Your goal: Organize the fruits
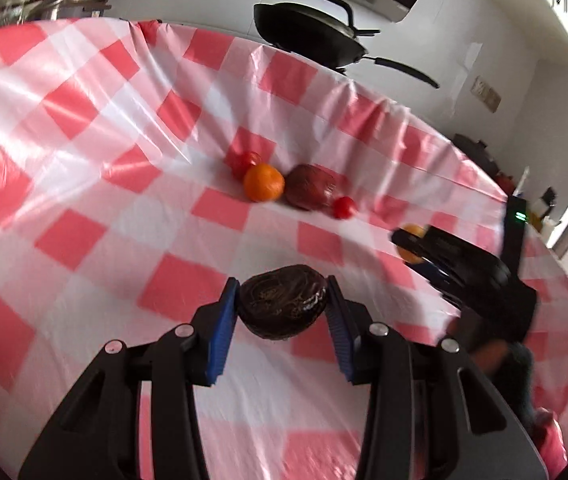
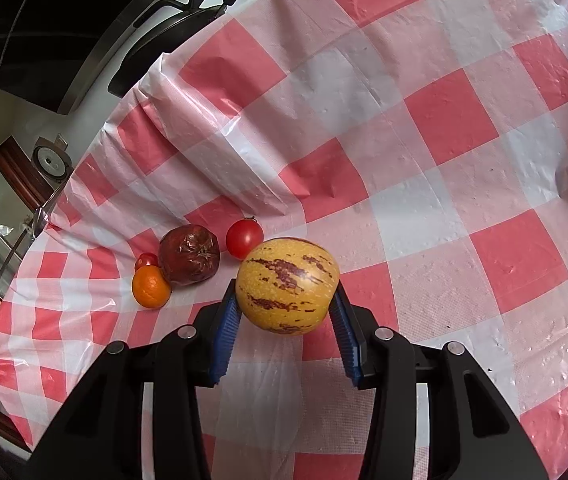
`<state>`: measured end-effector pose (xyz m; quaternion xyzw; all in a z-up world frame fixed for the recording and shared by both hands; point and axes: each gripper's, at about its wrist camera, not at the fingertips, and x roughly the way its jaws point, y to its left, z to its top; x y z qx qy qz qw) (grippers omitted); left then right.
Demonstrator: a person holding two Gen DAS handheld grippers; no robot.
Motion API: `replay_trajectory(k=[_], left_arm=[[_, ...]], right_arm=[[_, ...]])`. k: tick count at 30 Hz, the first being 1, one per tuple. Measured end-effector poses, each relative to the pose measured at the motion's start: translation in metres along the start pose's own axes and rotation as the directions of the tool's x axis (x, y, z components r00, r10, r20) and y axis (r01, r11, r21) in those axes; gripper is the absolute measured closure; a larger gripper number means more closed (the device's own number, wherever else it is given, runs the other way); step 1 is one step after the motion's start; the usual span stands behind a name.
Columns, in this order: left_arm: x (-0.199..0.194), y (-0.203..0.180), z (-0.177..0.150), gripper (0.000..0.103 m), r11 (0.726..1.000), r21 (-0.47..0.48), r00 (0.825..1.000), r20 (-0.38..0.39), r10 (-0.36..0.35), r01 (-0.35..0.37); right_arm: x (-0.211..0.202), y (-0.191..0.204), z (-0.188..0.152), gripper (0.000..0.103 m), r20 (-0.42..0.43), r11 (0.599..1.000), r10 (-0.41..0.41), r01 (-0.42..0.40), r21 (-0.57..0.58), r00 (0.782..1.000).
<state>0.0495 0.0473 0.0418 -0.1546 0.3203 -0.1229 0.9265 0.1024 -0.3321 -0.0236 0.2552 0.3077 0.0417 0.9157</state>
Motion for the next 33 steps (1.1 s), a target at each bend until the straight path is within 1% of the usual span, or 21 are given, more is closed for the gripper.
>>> replay_trajectory(k=[1,4,6,11,14,16,18,20,23,25,27,33], left_arm=[[-0.003,-0.003,-0.001,0.06,1.0,0.009,1.0,0.007,-0.011,0.011],[-0.009,-0.015,0.001,0.06,0.998,0.062,0.999,0.048,-0.01,0.007],[-0.009,-0.016,0.003,0.06,0.997,0.072,0.999,0.046,-0.008,0.005],[0.003,-0.003,0.006,0.06,1.0,0.017,1.0,0.002,-0.005,0.005],[0.002,0.003,0.006,0.06,1.0,0.005,1.0,0.009,0.023,-0.023],[-0.004,0.004,0.007,0.06,0.999,0.006,0.999,0.035,0.041,-0.041],[-0.018,0.006,0.004,0.06,0.997,0.012,0.995,0.069,0.077,-0.078],[-0.034,0.01,-0.002,0.06,0.997,0.003,0.993,0.083,0.081,-0.082],[-0.065,0.018,-0.016,0.06,0.995,-0.008,0.988,0.114,0.099,-0.099],[-0.087,0.025,-0.028,0.06,0.995,-0.018,0.986,0.133,0.1,-0.098],[-0.108,0.03,-0.043,0.06,0.993,-0.001,0.981,0.152,0.12,-0.122],[-0.157,0.053,-0.068,0.06,0.991,-0.005,0.978,0.159,0.134,-0.135]], right_arm=[[0.0,0.0,0.0,0.059,-0.001,1.0,0.0,0.0,0.0,1.0],[0.0,0.0,0.0,0.059,-0.001,1.0,0.001,-0.001,-0.001,1.0],[0.0,0.0,0.0,0.059,-0.001,1.0,0.001,-0.001,-0.001,1.0],[-0.001,-0.005,0.002,0.059,0.014,1.0,0.011,-0.011,0.023,1.0],[-0.004,-0.007,0.001,0.059,0.021,0.999,0.015,-0.015,0.03,1.0],[-0.007,-0.007,0.0,0.059,0.02,0.999,0.01,-0.011,0.038,1.0],[-0.014,-0.005,-0.005,0.059,0.013,0.999,0.002,-0.002,0.041,1.0],[-0.025,-0.004,-0.021,0.059,-0.036,0.998,-0.009,0.012,0.061,0.999],[-0.05,0.004,-0.048,0.059,-0.052,0.999,0.007,-0.005,0.048,0.999],[-0.066,0.011,-0.065,0.059,-0.068,0.999,0.028,-0.025,0.038,0.997],[-0.084,0.021,-0.087,0.059,-0.086,0.999,0.044,-0.043,0.017,0.995],[-0.126,0.055,-0.139,0.059,-0.116,0.992,0.103,-0.111,-0.064,0.988]])
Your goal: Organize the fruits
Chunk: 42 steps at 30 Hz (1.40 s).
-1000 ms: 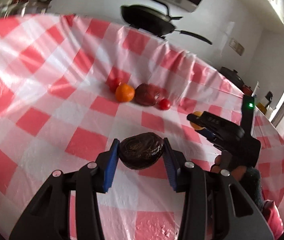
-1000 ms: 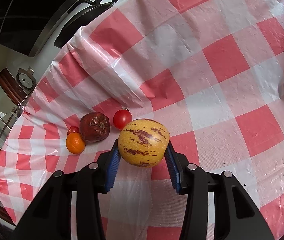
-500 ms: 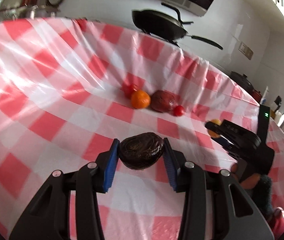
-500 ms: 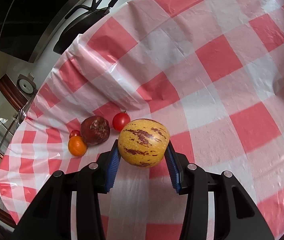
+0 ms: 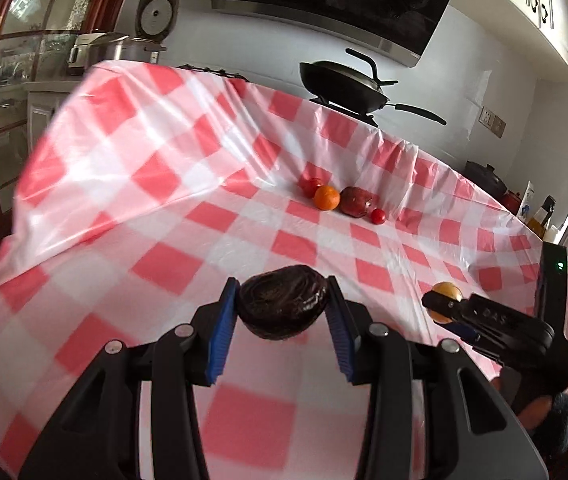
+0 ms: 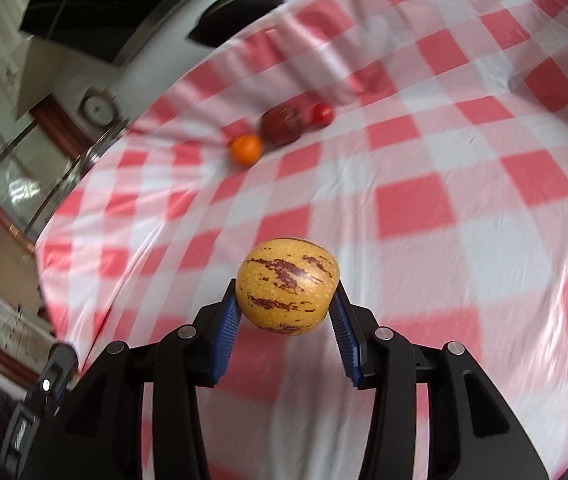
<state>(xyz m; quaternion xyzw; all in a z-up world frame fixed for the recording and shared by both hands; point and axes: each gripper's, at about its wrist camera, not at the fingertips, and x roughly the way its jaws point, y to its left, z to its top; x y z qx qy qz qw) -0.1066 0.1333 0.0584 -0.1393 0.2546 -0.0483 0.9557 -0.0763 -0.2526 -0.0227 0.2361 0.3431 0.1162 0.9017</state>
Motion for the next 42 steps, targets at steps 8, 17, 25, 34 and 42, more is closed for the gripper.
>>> replay_trajectory(k=[8,17,25,34,42], left_arm=[[-0.046,0.051,-0.024,0.06,0.998,-0.019,0.998,-0.011,0.063,-0.063],[-0.096,0.11,-0.036,0.06,0.987,-0.063,0.989,0.02,0.15,-0.148],[-0.132,0.156,-0.042,0.06,0.965,-0.126,0.971,0.034,0.236,-0.23],[-0.189,0.226,-0.072,0.06,0.906,-0.236,0.931,0.01,0.365,-0.353],[-0.192,0.281,-0.109,0.06,0.847,-0.295,0.896,-0.117,0.428,-0.443]], right_arm=[[-0.02,0.06,-0.053,0.059,-0.08,0.983,0.058,-0.071,-0.17,0.995],[-0.023,0.122,-0.098,0.059,-0.182,0.923,0.112,-0.17,-0.345,0.977],[-0.028,0.183,-0.148,0.059,-0.286,0.81,0.172,-0.301,-0.504,0.943],[-0.029,0.241,-0.214,0.059,-0.45,0.63,0.199,-0.465,-0.622,0.871],[-0.021,0.287,-0.295,0.059,-0.61,0.43,0.127,-0.597,-0.677,0.782]])
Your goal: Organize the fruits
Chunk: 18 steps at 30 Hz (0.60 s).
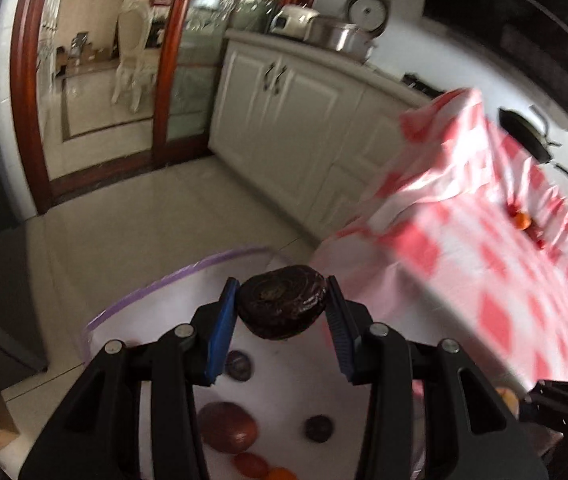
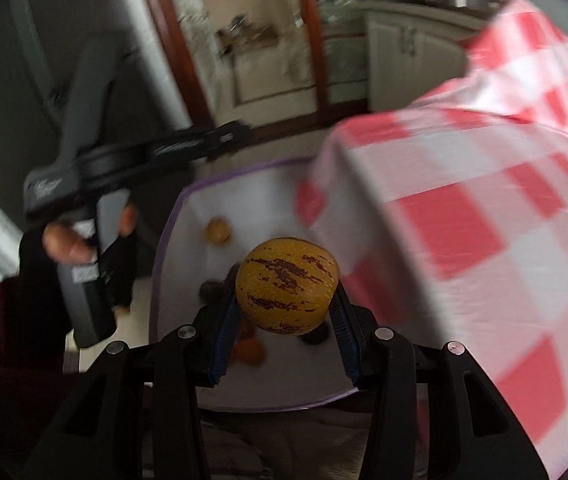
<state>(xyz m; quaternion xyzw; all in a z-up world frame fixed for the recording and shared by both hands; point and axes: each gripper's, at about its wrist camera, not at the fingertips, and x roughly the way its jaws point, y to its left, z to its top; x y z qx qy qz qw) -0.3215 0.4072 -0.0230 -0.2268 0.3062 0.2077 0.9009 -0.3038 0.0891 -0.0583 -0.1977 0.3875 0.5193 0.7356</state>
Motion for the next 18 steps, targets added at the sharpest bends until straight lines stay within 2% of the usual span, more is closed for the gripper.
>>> replay_trajectory(k=[4,7,11,15,18], left_arm=[[0.029,0.017,-0.011,0.06,0.998,-0.006,0.993,-0.102,0.059,-0.06],[0.052,0.026,-0.019,0.06,0.993,0.0,0.976,-0.186,0.114,-0.116],[0.078,0.036,-0.027,0.06,0.987,0.016,0.947,-0.278,0.16,-0.162],[0.095,0.043,-0.037,0.06,0.981,0.035,0.922,-0.334,0.194,-0.193],[0.103,0.043,-0.042,0.06,0.978,0.043,0.911,-0.357,0.205,-0.203]], right_arm=[[0.044,0.013,-0.003,0.059,-0.127,0.998,0.003,-0.011,-0.064,0.992],[0.086,0.015,-0.008,0.059,-0.247,0.994,-0.034,0.008,-0.108,0.968],[0.133,0.024,-0.015,0.059,-0.38,0.987,-0.069,0.007,-0.163,0.923],[0.148,0.037,-0.022,0.059,-0.42,0.973,-0.096,-0.003,-0.229,0.903],[0.154,0.043,-0.026,0.059,-0.43,0.968,-0.109,-0.003,-0.252,0.896]])
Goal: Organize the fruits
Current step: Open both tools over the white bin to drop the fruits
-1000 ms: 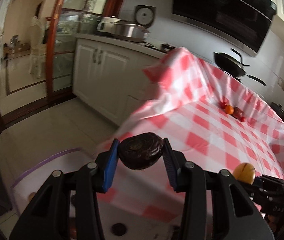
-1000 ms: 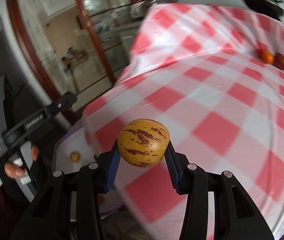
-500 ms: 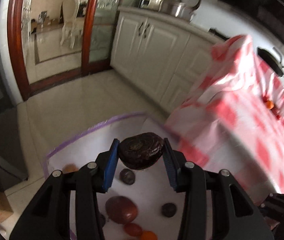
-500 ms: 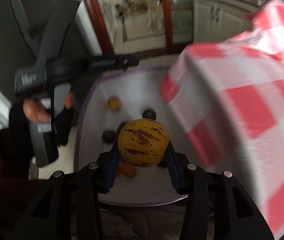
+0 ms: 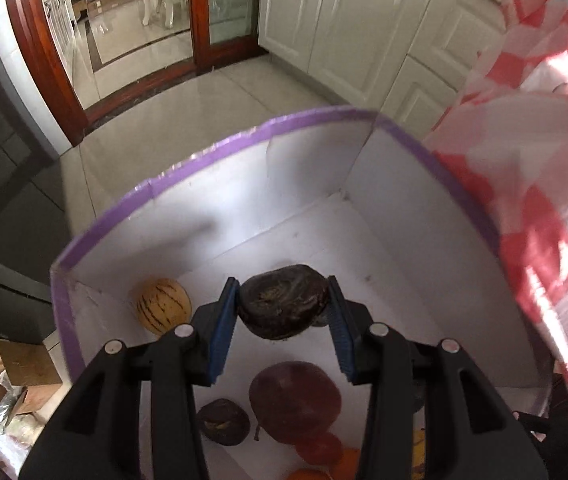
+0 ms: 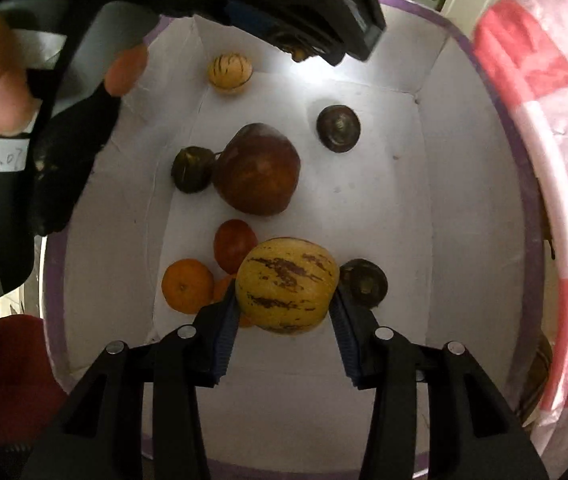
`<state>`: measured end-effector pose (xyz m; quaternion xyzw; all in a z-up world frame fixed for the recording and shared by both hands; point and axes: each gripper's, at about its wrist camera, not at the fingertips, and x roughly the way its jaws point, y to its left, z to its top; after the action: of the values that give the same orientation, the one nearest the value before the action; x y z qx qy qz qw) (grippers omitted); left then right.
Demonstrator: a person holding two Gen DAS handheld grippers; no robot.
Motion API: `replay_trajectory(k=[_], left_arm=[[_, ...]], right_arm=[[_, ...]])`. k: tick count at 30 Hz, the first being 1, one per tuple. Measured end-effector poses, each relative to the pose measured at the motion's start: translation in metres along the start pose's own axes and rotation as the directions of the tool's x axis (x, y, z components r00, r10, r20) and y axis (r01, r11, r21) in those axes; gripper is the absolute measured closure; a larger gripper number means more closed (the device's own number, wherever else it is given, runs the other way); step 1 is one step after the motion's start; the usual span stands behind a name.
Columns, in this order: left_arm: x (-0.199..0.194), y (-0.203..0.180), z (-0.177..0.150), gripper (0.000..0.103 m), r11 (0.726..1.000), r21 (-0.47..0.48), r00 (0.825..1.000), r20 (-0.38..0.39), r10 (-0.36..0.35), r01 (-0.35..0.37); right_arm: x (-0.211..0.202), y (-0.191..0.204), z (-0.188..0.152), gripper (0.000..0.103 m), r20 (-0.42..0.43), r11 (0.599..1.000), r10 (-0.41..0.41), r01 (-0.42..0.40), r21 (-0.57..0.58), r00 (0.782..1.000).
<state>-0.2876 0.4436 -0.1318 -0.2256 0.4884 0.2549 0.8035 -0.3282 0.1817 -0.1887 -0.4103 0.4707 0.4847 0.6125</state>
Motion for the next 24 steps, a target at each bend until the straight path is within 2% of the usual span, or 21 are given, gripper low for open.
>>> replay_trajectory(k=[7,9,10,11,14,17,19,20,22,24], left_arm=[[0.008,-0.01,-0.006,0.059,1.0,0.021,0.999,-0.03,0.018,-0.017],[0.008,-0.008,-0.005,0.059,1.0,0.021,0.999,-0.036,0.02,-0.019],[0.009,-0.008,-0.004,0.057,1.0,0.02,0.999,-0.038,0.022,-0.021],[0.01,-0.008,-0.003,0.049,1.0,0.02,0.999,-0.039,0.025,-0.024],[0.006,-0.007,-0.002,0.029,0.999,0.011,0.999,-0.029,0.043,-0.043],[-0.002,-0.007,0.0,0.02,0.998,0.012,0.998,-0.003,0.066,-0.066],[-0.011,-0.005,0.004,0.02,0.997,-0.003,0.997,0.017,0.072,-0.072],[-0.018,-0.005,0.006,0.019,0.997,-0.017,0.997,0.036,0.07,-0.07],[-0.043,-0.005,0.011,0.019,0.995,-0.059,0.988,0.128,0.087,-0.08],[-0.078,-0.01,0.017,0.017,0.993,-0.092,0.961,0.258,0.095,-0.073]], right_arm=[[0.0,-0.004,-0.004,0.058,-0.016,0.999,-0.018,0.019,0.033,1.0],[-0.005,-0.005,-0.006,0.055,-0.003,0.999,-0.024,0.024,0.039,1.0],[-0.001,-0.005,-0.001,0.05,0.009,0.999,-0.027,0.026,0.041,1.0],[-0.004,-0.006,-0.001,0.043,0.027,0.999,-0.03,0.029,0.044,0.999],[-0.021,-0.009,-0.002,0.032,0.085,0.998,-0.038,0.033,0.058,0.996],[-0.038,-0.01,-0.003,0.03,0.141,0.997,-0.028,0.018,0.071,0.99],[-0.054,-0.011,-0.004,0.029,0.191,0.997,-0.022,0.008,0.074,0.981],[-0.061,-0.012,-0.004,0.028,0.212,0.997,-0.017,0.001,0.076,0.977],[-0.089,-0.018,-0.008,0.025,0.293,0.995,0.005,-0.033,0.09,0.956],[-0.119,-0.028,-0.016,0.023,0.378,0.991,0.018,-0.067,0.117,0.926]])
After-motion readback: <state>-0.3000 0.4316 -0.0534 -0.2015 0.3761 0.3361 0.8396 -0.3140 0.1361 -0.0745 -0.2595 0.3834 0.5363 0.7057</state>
